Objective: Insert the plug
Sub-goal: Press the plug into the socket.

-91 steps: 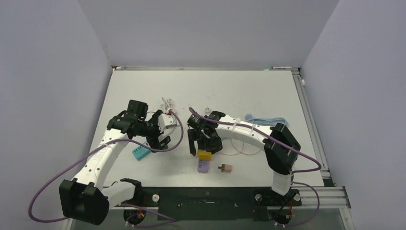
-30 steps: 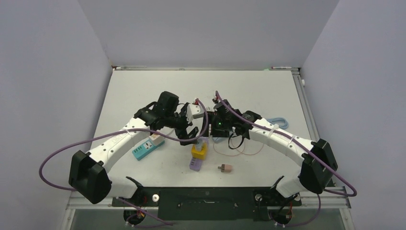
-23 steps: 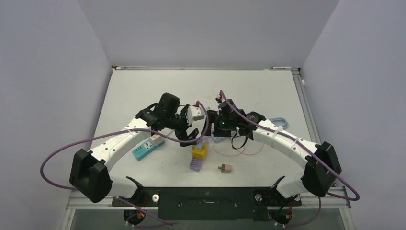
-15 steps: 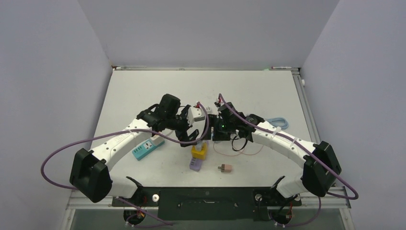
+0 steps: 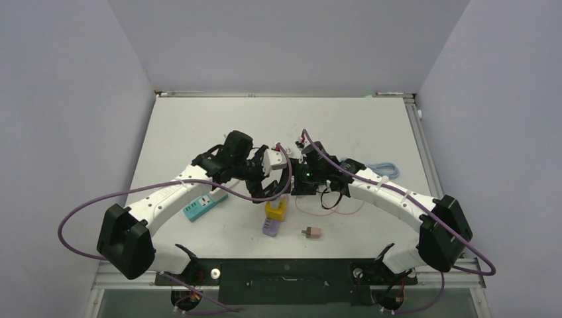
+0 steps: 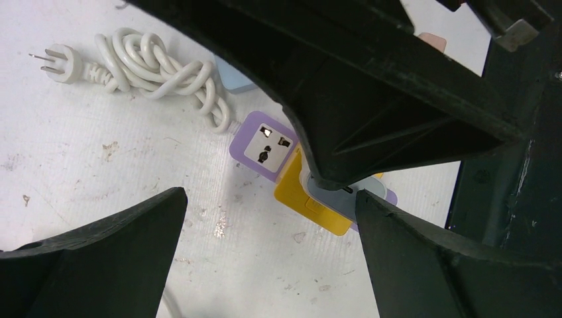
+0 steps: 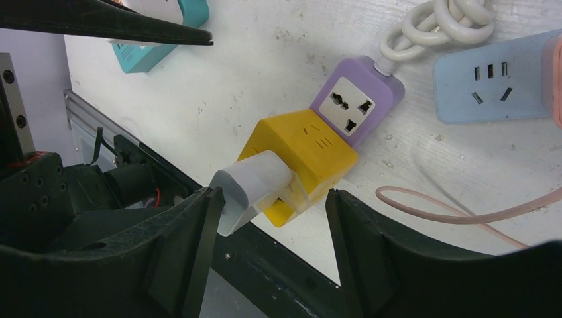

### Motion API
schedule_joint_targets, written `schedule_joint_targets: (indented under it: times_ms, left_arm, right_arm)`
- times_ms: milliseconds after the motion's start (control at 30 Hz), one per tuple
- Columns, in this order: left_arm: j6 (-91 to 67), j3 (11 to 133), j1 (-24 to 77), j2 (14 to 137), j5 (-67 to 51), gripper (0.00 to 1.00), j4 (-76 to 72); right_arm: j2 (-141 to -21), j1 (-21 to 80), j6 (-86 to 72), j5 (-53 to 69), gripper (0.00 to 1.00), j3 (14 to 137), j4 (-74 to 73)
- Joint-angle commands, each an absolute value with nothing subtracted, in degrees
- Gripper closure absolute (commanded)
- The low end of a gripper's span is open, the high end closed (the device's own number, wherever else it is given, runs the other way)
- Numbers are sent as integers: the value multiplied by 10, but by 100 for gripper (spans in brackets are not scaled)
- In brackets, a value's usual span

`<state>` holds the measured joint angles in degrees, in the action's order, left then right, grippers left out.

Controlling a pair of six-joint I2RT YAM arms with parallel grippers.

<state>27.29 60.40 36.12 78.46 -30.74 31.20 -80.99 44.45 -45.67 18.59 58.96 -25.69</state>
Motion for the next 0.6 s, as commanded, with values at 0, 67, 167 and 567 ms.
schedule_joint_targets:
  times_ms: [0,67,167,567]
  left_arm:
    - [300,590,371,791,-275,3,308]
    - [305,587,375,792,-267,4,308]
    - [312,584,379,792,-260,4,311]
    - [336,573,393,795,-230,3,319]
  right_arm:
    - [-790,447,-459,193,39,580,-231]
    - [-792,447,-460,196,41,571,-231]
    - [-794,446,-457,198,42,557,-235]
    - [-808,446,-439,191,45,539,-249]
